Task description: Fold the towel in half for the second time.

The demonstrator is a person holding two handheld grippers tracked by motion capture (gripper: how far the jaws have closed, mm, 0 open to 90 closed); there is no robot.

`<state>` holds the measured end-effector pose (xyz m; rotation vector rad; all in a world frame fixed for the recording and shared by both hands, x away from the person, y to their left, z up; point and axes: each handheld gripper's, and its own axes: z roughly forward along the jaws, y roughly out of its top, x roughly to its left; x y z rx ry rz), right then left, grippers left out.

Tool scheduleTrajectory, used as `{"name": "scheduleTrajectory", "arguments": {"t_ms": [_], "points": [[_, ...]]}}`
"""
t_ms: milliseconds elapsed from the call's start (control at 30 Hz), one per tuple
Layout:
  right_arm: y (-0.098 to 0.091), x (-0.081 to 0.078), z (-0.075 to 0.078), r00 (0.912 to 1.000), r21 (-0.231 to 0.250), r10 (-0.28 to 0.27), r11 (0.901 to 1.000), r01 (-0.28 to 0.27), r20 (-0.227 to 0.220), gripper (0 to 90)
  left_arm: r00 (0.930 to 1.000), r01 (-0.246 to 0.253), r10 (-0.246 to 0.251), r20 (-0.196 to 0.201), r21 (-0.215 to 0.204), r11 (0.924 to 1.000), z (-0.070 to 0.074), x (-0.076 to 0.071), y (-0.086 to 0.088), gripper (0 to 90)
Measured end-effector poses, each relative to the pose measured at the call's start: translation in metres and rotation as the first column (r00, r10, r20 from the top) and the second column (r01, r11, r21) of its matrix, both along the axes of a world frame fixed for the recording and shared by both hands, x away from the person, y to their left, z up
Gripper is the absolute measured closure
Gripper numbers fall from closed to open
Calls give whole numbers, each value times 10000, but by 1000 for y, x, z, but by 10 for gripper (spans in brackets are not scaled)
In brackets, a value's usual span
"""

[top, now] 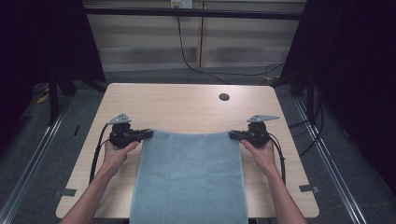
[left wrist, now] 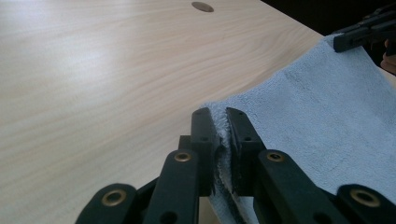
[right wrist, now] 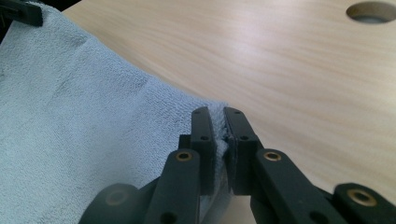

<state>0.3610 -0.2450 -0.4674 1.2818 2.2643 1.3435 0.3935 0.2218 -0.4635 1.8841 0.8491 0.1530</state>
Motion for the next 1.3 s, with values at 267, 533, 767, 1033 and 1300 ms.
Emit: {"name": "scheduleTrajectory", "arguments": {"t_ms": [267,533,767,1033,1300], "points": [[-4,17,24,9981,189,-201,9996,191,580,842,9988,-348,358,327,-322,9989,24,12,0,827],[-6,22,43,9946,232,-381,9991,360,971,843,9974,-371,407,600,-602,9975,41,17,-3,827],[-10,28,61,9864,653,-774,9955,686,1448,844,9939,-504,572,940,-737,9960,57,24,-4,828],[-10,33,78,9818,681,-803,9953,695,1720,846,9896,-546,653,1283,-849,9949,75,27,0,828],[-8,30,93,9774,902,-618,9949,443,2022,846,9870,-331,458,1540,-843,9959,81,20,2,828]]}}
